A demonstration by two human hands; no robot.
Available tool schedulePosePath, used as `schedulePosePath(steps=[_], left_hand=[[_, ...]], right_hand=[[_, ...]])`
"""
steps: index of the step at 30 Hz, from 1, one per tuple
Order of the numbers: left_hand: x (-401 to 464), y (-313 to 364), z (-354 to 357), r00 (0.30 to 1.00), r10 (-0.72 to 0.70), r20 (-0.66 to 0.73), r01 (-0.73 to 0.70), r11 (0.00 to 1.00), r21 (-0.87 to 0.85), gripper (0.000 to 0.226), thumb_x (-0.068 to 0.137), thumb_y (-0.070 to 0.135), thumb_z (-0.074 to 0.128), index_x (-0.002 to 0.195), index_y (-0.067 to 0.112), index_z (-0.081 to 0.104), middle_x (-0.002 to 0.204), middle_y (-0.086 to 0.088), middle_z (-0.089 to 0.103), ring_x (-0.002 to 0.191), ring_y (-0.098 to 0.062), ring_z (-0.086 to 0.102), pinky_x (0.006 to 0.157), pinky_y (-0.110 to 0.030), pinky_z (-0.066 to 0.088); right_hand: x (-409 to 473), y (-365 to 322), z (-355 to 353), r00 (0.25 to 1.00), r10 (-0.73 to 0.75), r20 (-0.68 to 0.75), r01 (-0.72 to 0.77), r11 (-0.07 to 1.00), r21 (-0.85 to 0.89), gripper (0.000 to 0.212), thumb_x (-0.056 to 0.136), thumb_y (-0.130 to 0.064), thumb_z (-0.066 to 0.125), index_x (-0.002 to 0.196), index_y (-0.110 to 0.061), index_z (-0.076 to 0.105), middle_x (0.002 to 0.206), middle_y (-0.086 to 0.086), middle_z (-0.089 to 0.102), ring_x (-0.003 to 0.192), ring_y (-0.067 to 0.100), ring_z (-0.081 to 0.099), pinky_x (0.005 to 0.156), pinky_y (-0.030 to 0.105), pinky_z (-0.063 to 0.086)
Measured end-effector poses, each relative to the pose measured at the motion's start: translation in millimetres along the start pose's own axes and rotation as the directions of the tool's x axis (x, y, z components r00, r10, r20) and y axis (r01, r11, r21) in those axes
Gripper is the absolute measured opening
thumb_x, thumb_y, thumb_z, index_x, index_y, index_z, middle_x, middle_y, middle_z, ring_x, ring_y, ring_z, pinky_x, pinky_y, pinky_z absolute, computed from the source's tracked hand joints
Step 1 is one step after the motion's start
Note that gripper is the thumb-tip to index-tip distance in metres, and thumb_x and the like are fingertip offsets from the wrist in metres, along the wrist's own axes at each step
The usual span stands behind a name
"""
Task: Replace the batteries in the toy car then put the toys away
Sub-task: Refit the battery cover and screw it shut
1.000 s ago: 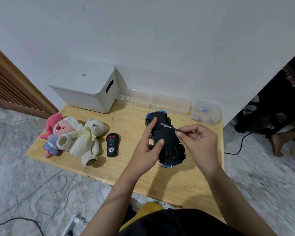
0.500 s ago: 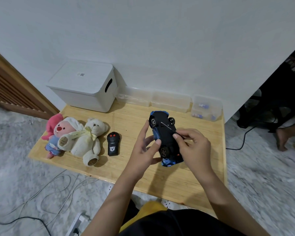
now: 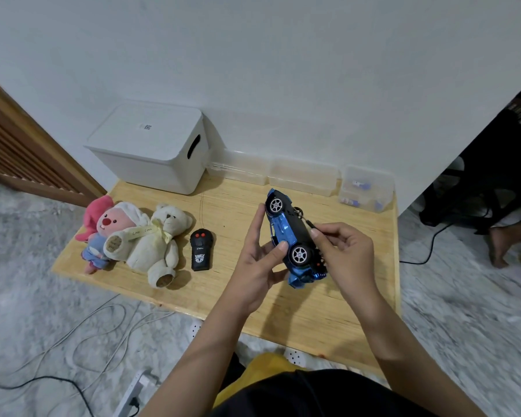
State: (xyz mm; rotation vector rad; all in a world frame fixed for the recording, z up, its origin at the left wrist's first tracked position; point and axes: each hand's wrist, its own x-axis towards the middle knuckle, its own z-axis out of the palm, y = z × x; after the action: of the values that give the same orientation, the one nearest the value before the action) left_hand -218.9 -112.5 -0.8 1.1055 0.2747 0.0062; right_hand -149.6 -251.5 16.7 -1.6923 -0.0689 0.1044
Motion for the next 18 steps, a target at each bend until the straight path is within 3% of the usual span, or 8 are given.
schedulePosePath(steps=[3, 6, 8, 10, 14, 18], left_hand=[[4.8, -3.1, -4.3, 0.990, -0.025, -0.136, 0.043, 0.990, 0.133, 0.075, 0.083, 0.015, 0.072, 0.134, 0.057, 0.037, 0.124, -0.021, 0.056, 0.108, -0.032, 0.063, 0.079, -0.038, 0.057], [16.1, -17.4, -18.0, 0.970, 0.023, -0.242, 0.076, 0.917, 0.392, 0.071, 0.082, 0.014, 0.073, 0.130, 0.056, 0.043, 0.126, -0.010, 0.054, 0.109, -0.031, 0.060, 0.083, -0.037, 0.058], [24.7, -27.1, -26.1, 0.962, 0.023, -0.271, 0.158, 0.763, 0.626, 0.068, 0.079, 0.026, 0.073, 0.128, 0.061, 0.040, 0.123, -0.005, 0.049, 0.113, -0.025, 0.053, 0.091, -0.041, 0.053], [33.3, -33.8, -29.6, 0.943, -0.037, -0.331, 0.293, 0.563, 0.773, 0.068, 0.080, 0.035, 0.070, 0.132, 0.060, 0.034, 0.116, -0.005, 0.042, 0.108, -0.027, 0.050, 0.091, -0.038, 0.050], [51.1, -42.0, -27.1, 0.908, -0.058, -0.414, 0.415, 0.238, 0.878, 0.069, 0.083, 0.045, 0.064, 0.142, 0.049, 0.029, 0.124, -0.011, 0.038, 0.113, -0.030, 0.044, 0.080, -0.034, 0.046], [65.2, -44.8, -16.9, 0.887, -0.059, -0.457, 0.460, 0.041, 0.887, 0.070, 0.086, 0.046, 0.062, 0.145, 0.044, 0.025, 0.132, -0.013, 0.030, 0.117, -0.030, 0.038, 0.075, -0.032, 0.044]], right_hand=[[6.2, 4.5, -7.8, 0.999, 0.002, -0.042, -0.003, 1.000, -0.022, 0.020, 0.080, -0.014, 0.074, 0.075, -0.033, 0.071, 0.077, -0.005, 0.072, 0.078, 0.017, 0.068, 0.075, 0.039, 0.057], [8.2, 9.4, -14.6, 0.998, -0.017, -0.065, 0.013, 0.998, -0.062, 0.022, 0.081, -0.012, 0.073, 0.077, -0.033, 0.068, 0.075, -0.007, 0.069, 0.072, 0.011, 0.063, 0.069, 0.026, 0.053], [6.3, 14.7, -15.5, 0.998, 0.002, -0.060, -0.007, 0.997, -0.079, 0.021, 0.081, -0.011, 0.072, 0.077, -0.031, 0.067, 0.074, -0.007, 0.067, 0.069, 0.008, 0.061, 0.065, 0.017, 0.050], [3.1, 21.8, -15.1, 0.998, 0.035, -0.051, -0.040, 0.995, -0.091, 0.019, 0.081, -0.010, 0.072, 0.077, -0.028, 0.067, 0.074, -0.004, 0.067, 0.069, 0.009, 0.061, 0.064, 0.016, 0.051], [-1.1, 33.6, -13.7, 0.996, 0.073, -0.041, -0.078, 0.990, -0.122, 0.013, 0.083, -0.009, 0.070, 0.081, -0.022, 0.068, 0.076, 0.000, 0.071, 0.074, 0.013, 0.067, 0.069, 0.023, 0.054], [0.0, 41.5, -12.4, 0.994, 0.103, -0.032, -0.107, 0.977, -0.184, 0.005, 0.089, -0.011, 0.063, 0.087, -0.015, 0.061, 0.074, -0.008, 0.072, 0.073, -0.004, 0.066, 0.063, 0.007, 0.046]])
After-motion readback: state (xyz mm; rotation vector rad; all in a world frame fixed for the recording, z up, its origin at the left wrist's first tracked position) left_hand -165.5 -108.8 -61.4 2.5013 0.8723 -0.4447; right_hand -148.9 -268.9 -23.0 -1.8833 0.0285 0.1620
